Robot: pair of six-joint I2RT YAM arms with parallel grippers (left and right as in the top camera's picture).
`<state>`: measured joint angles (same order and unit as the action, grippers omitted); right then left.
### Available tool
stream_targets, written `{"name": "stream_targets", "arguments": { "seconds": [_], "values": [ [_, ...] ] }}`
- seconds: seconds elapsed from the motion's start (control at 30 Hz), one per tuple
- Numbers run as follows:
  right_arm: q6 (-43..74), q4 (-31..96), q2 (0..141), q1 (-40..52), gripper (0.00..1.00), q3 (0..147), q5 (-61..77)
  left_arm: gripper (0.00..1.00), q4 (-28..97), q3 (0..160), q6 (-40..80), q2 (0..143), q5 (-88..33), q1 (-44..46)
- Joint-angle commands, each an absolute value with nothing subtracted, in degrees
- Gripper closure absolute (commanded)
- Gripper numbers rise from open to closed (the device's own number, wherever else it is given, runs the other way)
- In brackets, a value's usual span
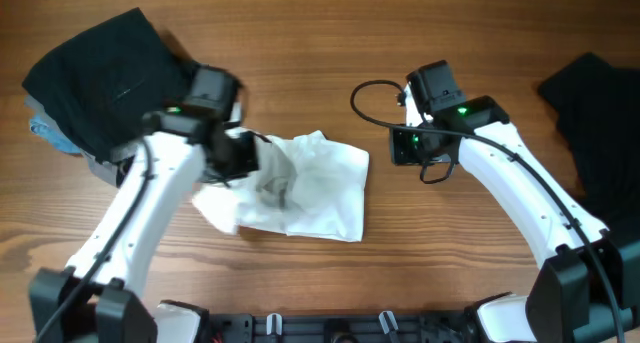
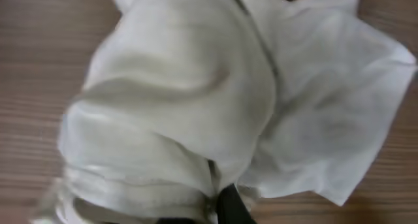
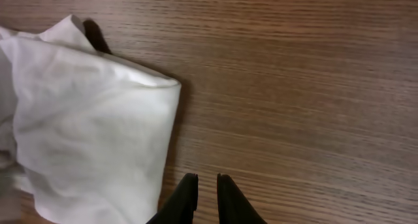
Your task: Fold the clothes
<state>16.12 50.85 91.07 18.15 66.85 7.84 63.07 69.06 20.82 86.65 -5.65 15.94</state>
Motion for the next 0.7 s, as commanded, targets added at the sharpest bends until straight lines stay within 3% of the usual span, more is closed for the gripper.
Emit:
{"name": "stream_targets", "arguments": {
  "seconds": [0.0,0.2,0.33,0.37,0.4,0.5,0.67],
  "values": [
    [15.2,51.3,90.3,17.0,0.85,67.6,7.1,0.96,57.4,69.0,29.2,88.8,-6.5,25.4],
    [15.2,51.3,90.3,16.0,0.85,67.6,7.1,0.95,49.6,69.0,33.8,93.9,-6.6,35.3],
    [15.2,51.3,90.3,16.0,0.85,67.6,7.1,0.71,44.6,69.0,36.6,99.1,-9.4,40.3],
    [15.2,51.3,90.3,16.0,0.85,67.6,7.1,0.57,43.9,69.0,36.7,100.1,-10.3,41.3],
    [15.2,51.3,90.3,16.0,0.85,67.6,7.1,0.49,43.6,69.0,36.7,100.9,-10.5,42.4],
    [15.2,51.3,90.3,16.0,0.84,67.6,7.1,0.41,44.1,69.1,36.7,101.0,-10.4,43.3],
    [15.2,51.2,90.3,16.0,0.79,67.6,7.1,0.39,49.8,74.1,36.2,97.7,-10.4,40.6]
  ]
}}
